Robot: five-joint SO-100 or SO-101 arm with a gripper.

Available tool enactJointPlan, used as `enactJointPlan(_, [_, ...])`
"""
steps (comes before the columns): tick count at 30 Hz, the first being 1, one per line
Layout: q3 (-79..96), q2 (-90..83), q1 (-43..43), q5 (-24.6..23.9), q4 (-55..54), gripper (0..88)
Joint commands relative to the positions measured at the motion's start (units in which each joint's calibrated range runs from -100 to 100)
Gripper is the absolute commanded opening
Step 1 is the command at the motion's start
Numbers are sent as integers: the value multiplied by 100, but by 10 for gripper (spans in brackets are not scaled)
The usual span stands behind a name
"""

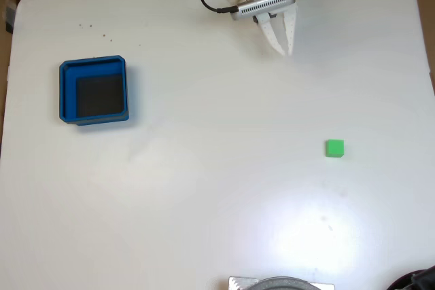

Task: Pick up green cube and drop it in the blue box

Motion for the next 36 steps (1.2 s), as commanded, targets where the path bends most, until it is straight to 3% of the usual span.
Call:
enactJointPlan(1, [27, -125, 8, 10, -116, 24])
enactJointPlan(26, [27, -125, -84, -10, -116, 24])
enactJointPlan(36, [27, -134, -893, -10, -116, 24])
